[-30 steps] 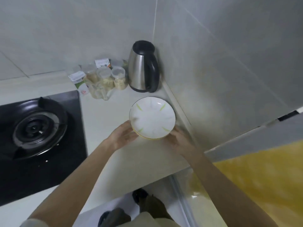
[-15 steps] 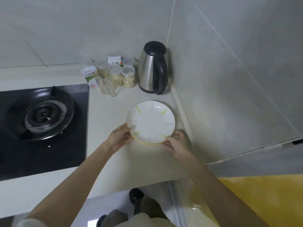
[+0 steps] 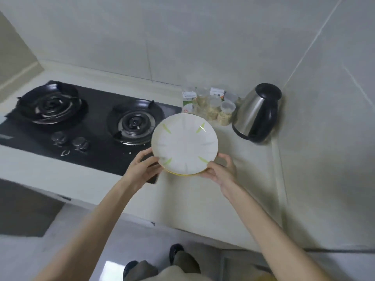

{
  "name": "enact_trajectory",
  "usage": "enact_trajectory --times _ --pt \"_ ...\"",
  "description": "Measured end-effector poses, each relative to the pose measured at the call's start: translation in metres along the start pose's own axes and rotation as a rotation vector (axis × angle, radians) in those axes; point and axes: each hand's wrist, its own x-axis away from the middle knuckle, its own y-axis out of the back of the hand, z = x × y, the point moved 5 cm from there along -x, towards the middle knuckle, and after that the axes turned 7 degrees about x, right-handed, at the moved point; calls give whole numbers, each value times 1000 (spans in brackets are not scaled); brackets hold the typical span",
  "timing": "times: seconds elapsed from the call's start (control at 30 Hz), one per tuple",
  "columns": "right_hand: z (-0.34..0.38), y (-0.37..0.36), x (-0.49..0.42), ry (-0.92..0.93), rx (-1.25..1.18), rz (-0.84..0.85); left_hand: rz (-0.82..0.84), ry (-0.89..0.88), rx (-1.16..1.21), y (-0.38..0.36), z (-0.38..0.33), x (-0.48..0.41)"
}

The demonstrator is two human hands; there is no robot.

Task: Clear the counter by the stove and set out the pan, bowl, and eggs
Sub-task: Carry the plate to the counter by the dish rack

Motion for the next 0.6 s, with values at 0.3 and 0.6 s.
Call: enact_trajectory --times 0.3,0.6 --pt "12 -179 50 75 176 372 -261 -231 183 141 -79 101" --pt "-37 -382 165 148 387 736 -538 -491 376 324 -117 248"
